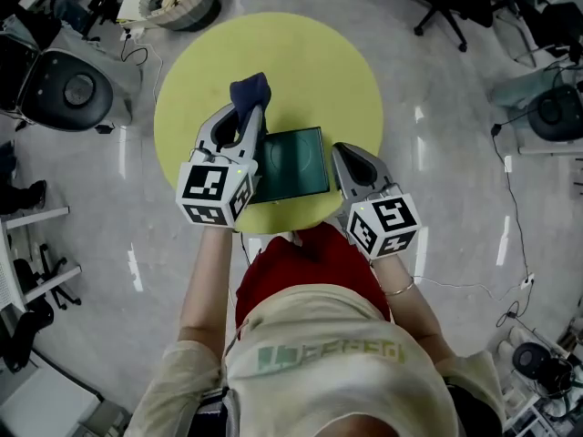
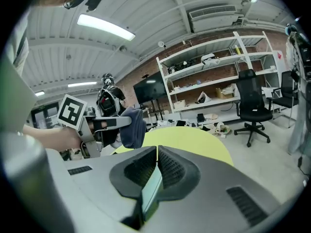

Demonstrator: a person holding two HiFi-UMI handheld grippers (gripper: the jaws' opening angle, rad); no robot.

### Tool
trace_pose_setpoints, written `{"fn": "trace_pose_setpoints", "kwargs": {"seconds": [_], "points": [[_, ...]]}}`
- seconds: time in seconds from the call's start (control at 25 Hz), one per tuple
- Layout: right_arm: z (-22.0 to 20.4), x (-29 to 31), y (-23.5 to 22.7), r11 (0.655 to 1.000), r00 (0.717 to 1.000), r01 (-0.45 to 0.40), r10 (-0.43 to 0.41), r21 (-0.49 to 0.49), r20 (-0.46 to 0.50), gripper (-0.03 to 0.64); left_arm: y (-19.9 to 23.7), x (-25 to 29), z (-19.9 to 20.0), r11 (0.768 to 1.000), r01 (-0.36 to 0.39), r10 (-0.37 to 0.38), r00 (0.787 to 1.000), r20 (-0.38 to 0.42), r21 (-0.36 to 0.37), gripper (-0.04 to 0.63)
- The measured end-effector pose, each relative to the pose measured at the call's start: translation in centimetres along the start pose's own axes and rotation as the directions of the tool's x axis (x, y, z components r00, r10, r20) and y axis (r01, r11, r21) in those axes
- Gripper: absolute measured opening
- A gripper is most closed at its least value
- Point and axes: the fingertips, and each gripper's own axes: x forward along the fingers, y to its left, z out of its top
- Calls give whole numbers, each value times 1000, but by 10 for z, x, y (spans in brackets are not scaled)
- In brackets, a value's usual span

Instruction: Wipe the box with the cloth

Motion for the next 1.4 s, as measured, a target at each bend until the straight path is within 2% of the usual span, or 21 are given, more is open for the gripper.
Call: {"fn": "trace_pose_setpoints", "kwargs": {"seconds": [0.24,0.48,0.64,0.76,0.96,1.16,1.4], "points": [[-3,14,-26,999,999,22,-21,38,-31,38,-13,61,-13,996,73,-70,995,-74,45,61],[-15,15,-47,996,998,46,-43,70,-51,38,-51,100,-35,979,173,-157,977,-146,106,61],[-19,9,-54,995,997,57,-52,82,-63,38,-78,110,-46,959,238,-207,959,-195,156,61],[-25,9,-56,995,996,58,-51,85,-73,38,-94,114,-59,933,298,-247,938,-243,200,61],[-30,12,-49,996,996,39,-32,79,-89,38,-107,106,-82,905,373,-298,899,-322,203,61],[-36,19,-28,998,995,9,-3,63,-97,38,-96,84,-94,902,387,-306,886,-349,192,61],[-39,23,-1,999,994,-30,35,41,-107,38,-71,57,-102,920,341,-255,897,-362,196,61]]}}
